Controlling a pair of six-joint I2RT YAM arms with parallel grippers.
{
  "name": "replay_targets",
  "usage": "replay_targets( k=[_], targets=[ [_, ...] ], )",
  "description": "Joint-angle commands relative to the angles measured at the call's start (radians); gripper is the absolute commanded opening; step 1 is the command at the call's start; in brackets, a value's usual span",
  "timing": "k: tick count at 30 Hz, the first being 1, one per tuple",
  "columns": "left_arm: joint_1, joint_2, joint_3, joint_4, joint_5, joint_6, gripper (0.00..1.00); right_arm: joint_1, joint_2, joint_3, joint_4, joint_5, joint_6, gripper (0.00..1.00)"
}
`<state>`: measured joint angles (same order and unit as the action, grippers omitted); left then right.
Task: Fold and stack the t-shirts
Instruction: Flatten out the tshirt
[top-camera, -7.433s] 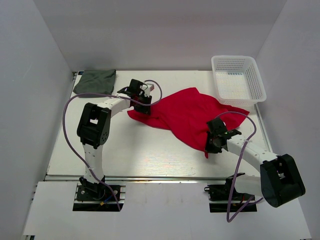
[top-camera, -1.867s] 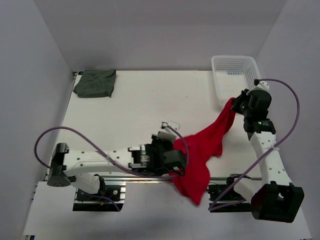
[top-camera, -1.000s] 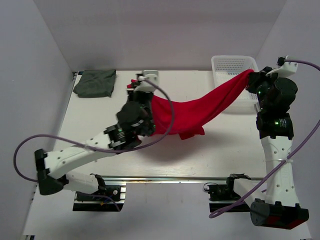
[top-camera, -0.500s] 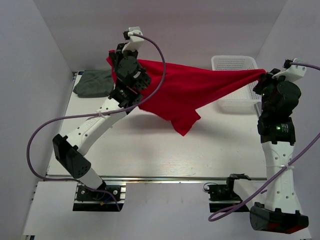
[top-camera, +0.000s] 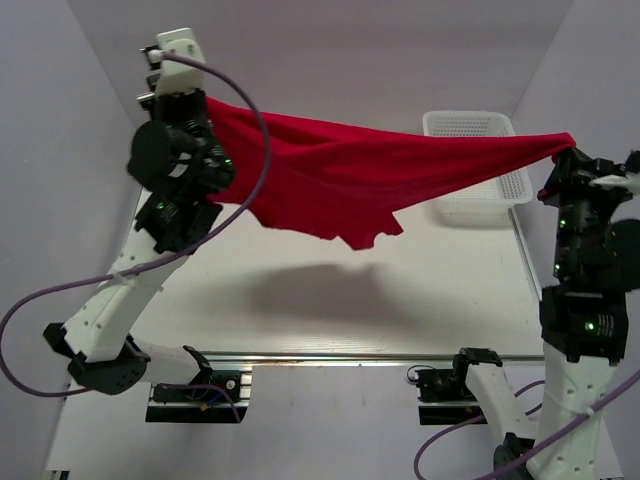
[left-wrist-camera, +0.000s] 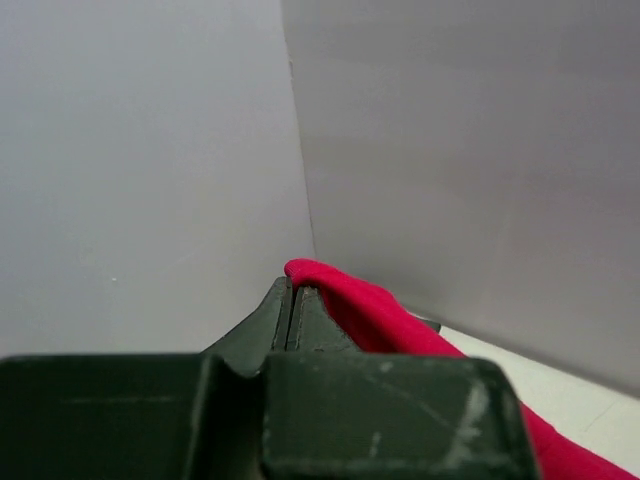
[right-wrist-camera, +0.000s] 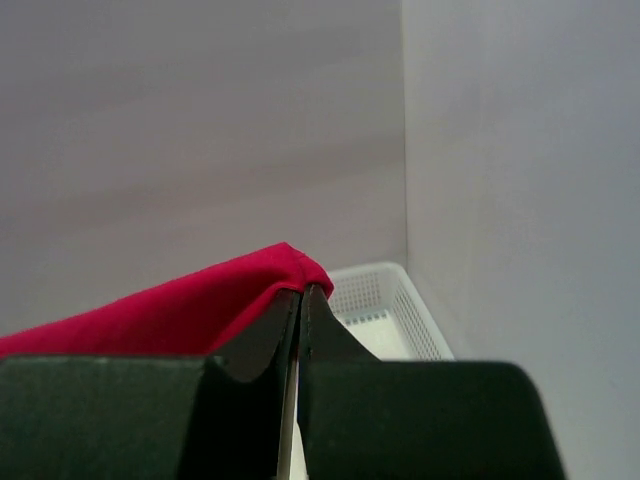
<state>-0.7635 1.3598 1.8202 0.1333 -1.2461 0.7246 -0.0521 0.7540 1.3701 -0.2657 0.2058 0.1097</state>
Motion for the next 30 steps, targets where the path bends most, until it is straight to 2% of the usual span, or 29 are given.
replay_targets(
  k=[1, 7, 10, 12, 14, 16, 18, 19, 20, 21, 22, 23, 24, 26, 27, 28, 29, 30],
  targets=[
    [0.001, -0.088, 0.041, -0.092, 0.034, -0.030, 0.00, -0.003, -0.057, 0.060, 0.010, -0.025, -0.019, 0.00],
    [0.001, -0.113, -0.024, -0.132, 0.065, -0.082, 0.00, -0.003, -0.081, -0.005, 0.054, -0.135, 0.018, 0.00],
    [0.012, -0.113, -0.126, -0.159, 0.166, -0.125, 0.00, -0.003, -0.026, -0.068, 0.113, -0.195, 0.047, 0.00],
    [0.024, -0.102, -0.261, -0.082, 0.186, -0.142, 0.00, -0.002, -0.002, -0.172, 0.149, -0.265, 0.076, 0.00],
    [0.046, -0.046, -0.390, 0.042, 0.186, -0.142, 0.00, -0.003, 0.086, -0.280, 0.207, -0.295, 0.119, 0.00],
    [0.087, 0.020, -0.435, 0.055, 0.186, -0.195, 0.00, -0.003, 0.216, -0.350, 0.256, -0.331, 0.137, 0.00],
    [0.131, 0.111, -0.446, 0.046, 0.168, -0.235, 0.00, -0.003, 0.330, -0.405, 0.354, -0.377, 0.131, 0.00],
    [0.156, 0.213, -0.423, 0.032, 0.154, -0.281, 0.00, -0.003, 0.373, -0.407, 0.356, -0.394, 0.104, 0.00],
    [0.206, 0.266, -0.365, 0.014, 0.143, -0.304, 0.00, 0.000, 0.486, -0.395, 0.346, -0.390, 0.094, 0.08],
    [0.233, 0.315, -0.323, -0.077, 0.131, -0.338, 0.24, 0.000, 0.520, -0.347, 0.323, -0.385, 0.067, 0.19],
    [0.256, 0.361, -0.284, -0.124, 0.131, -0.390, 0.42, -0.002, 0.548, -0.329, 0.307, -0.381, 0.058, 0.30],
    [0.294, 0.442, -0.189, -0.186, 0.142, -0.425, 0.68, -0.002, 0.605, -0.310, 0.275, -0.373, 0.048, 0.40],
    [0.306, 0.476, -0.141, -0.299, 0.154, -0.459, 0.99, 0.000, 0.616, -0.274, 0.267, -0.370, 0.042, 0.53],
    [0.325, 0.525, -0.026, -0.389, 0.197, -0.531, 1.00, 0.001, 0.616, -0.264, 0.267, -0.367, 0.031, 0.63],
    [0.325, 0.553, 0.000, -0.446, 0.214, -0.548, 1.00, 0.000, 0.608, -0.267, 0.270, -0.371, 0.024, 0.71],
    [0.325, 0.553, 0.034, -0.464, 0.230, -0.562, 1.00, 0.001, 0.598, -0.266, 0.269, -0.375, 0.018, 0.77],
    [0.325, 0.553, 0.043, -0.478, 0.282, -0.577, 1.00, 0.003, 0.585, -0.266, 0.267, -0.379, 0.016, 0.77],
    [0.325, 0.553, 0.044, -0.492, 0.307, -0.586, 1.00, 0.003, 0.572, -0.269, 0.267, -0.379, 0.018, 0.84]
  ],
)
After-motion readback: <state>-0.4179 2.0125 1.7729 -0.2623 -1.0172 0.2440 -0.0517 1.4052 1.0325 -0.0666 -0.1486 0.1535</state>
